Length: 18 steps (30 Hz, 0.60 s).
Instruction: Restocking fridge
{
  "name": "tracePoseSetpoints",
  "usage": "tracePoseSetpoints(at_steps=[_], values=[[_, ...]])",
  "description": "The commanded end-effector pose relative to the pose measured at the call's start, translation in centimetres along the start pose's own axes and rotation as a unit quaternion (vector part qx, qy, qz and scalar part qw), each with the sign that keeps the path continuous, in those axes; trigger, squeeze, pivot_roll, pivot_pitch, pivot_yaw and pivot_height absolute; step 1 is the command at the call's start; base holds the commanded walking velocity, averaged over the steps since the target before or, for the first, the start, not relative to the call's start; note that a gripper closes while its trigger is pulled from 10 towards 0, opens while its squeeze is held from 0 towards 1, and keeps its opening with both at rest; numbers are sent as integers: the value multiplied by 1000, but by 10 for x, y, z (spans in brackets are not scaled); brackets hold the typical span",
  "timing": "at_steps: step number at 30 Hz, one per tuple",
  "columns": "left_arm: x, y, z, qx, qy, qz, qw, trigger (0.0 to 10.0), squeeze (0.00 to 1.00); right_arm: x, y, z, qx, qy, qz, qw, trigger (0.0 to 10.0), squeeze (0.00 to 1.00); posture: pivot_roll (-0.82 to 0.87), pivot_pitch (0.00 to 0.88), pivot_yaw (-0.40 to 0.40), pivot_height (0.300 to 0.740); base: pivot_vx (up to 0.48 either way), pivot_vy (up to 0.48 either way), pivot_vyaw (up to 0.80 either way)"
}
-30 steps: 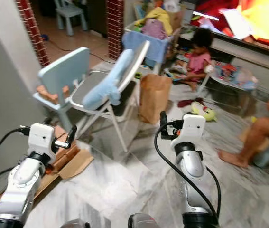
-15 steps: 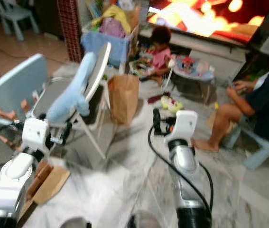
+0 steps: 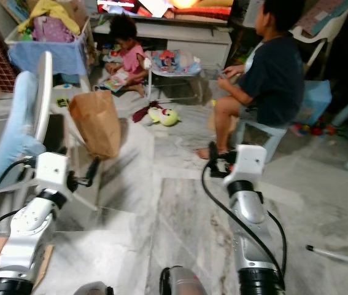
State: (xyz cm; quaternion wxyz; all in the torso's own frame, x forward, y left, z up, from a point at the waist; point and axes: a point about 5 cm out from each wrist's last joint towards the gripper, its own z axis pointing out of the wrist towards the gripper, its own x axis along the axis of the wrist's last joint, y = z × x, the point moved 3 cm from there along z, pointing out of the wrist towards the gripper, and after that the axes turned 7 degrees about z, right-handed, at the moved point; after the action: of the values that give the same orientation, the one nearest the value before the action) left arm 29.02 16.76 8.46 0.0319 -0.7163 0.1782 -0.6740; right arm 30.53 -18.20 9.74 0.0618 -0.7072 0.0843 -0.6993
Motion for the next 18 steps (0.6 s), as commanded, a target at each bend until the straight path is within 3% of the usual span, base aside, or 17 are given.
tracePoseSetpoints(at_steps=[1,18], values=[[-4,-9,-3,14,-11,7,1000,10000,0,3,-10,2,19,7,7,1000,10000,0,4,64,-67,740,-337,345,0],[-3,-13,0,26,-19,26,999,10000,0,5,-20,6,44,13,28,999,10000,0,21,61,-60,740,-384,291,0]])
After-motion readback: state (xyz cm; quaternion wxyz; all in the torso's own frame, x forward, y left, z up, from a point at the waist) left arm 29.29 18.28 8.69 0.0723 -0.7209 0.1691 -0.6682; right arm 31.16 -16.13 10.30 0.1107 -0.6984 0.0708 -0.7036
